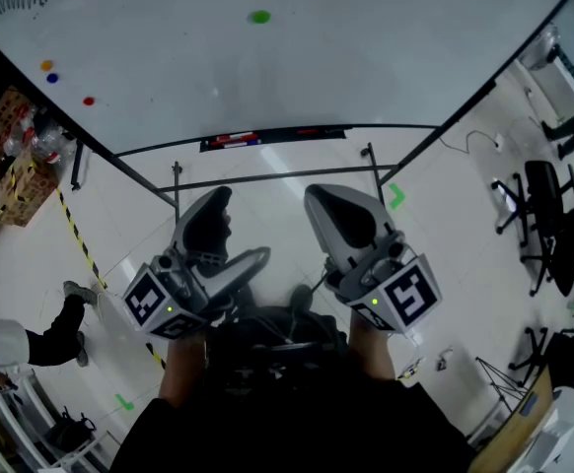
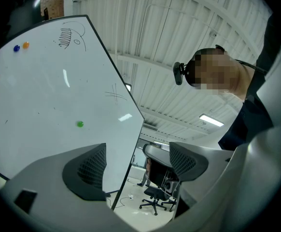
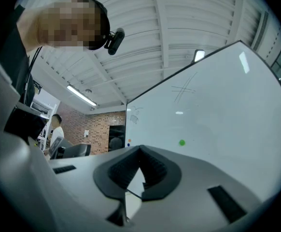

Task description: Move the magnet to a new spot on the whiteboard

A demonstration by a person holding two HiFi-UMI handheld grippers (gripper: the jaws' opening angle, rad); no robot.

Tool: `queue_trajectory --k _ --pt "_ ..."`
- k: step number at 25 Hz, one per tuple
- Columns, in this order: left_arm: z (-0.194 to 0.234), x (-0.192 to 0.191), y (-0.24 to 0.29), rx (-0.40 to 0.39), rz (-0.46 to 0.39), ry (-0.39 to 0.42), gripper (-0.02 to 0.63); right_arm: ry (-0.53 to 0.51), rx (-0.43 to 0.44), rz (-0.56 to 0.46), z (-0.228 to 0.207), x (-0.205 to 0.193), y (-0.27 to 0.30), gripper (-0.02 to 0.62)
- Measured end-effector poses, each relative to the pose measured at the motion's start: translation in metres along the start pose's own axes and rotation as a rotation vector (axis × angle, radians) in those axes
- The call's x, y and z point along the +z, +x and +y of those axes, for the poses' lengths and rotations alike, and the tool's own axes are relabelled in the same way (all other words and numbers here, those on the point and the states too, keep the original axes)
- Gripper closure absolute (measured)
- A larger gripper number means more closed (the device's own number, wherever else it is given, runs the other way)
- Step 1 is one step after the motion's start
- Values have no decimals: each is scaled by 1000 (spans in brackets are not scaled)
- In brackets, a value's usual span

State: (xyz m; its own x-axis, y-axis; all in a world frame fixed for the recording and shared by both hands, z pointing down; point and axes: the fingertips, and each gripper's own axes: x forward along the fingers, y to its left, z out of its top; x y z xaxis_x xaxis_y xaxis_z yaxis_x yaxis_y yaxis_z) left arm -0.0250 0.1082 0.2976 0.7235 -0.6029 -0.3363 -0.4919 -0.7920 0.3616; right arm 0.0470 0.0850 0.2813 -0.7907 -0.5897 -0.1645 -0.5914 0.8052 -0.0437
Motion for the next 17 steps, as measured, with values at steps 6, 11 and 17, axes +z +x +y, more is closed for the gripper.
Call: queue_trajectory --k 6,11,17 --pt "2 -1 -2 3 -1 -3 202 4 0 16 1 -4 0 580" --pt "4 -1 -4 4 -5 -7 202 14 -2 43 1 -10 0 580" --pt "8 0 -7 7 -12 -10 202 10 -8 33 1 -10 1 580"
